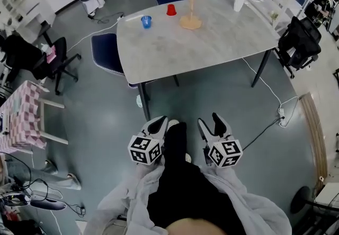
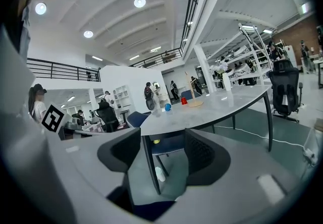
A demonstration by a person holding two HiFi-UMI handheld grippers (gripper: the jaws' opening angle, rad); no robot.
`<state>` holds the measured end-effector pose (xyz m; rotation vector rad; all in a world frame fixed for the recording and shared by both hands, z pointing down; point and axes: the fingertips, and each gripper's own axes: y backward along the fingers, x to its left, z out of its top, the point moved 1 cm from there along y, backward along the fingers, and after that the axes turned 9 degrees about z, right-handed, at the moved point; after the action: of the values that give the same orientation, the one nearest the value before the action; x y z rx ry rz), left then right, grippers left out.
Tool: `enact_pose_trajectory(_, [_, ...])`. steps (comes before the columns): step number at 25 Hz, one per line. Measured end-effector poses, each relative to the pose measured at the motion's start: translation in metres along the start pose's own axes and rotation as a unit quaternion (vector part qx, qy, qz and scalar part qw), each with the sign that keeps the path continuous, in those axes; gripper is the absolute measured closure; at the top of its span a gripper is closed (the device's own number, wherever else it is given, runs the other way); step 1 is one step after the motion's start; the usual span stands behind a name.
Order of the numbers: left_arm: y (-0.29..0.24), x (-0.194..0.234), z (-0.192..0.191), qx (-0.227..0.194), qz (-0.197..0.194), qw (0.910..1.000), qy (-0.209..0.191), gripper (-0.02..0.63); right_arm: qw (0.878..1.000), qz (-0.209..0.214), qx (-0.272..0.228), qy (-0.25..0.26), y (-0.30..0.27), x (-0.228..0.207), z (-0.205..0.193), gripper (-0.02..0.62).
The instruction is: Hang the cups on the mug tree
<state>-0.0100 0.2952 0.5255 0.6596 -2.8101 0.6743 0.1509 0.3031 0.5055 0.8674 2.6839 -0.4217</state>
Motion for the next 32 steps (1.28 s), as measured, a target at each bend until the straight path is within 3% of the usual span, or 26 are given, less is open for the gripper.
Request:
enact_pose_trajectory(7, [-0.026, 0.015, 0.006, 0.01, 0.01, 0.9999, 0.01, 0.603, 1.0, 0.005, 0.005, -0.009, -0.026, -0.02, 0.008, 0.33])
enact_pose_trajectory(24, [-0.171, 0.099, 0.142, -0.022, 0.028, 0.9994, -0.006, 0.603, 0.999, 0.044, 0.006, 0.011, -0.197, -0.093, 0.116, 0.33])
enact_pose_trajectory(32, [-0.228, 0.16, 0.182, -0.018, 0.054, 0.9983, 0.013, 0.603, 0.998, 0.068, 0.014, -0.002, -0.29, -0.12, 0.148, 0.33])
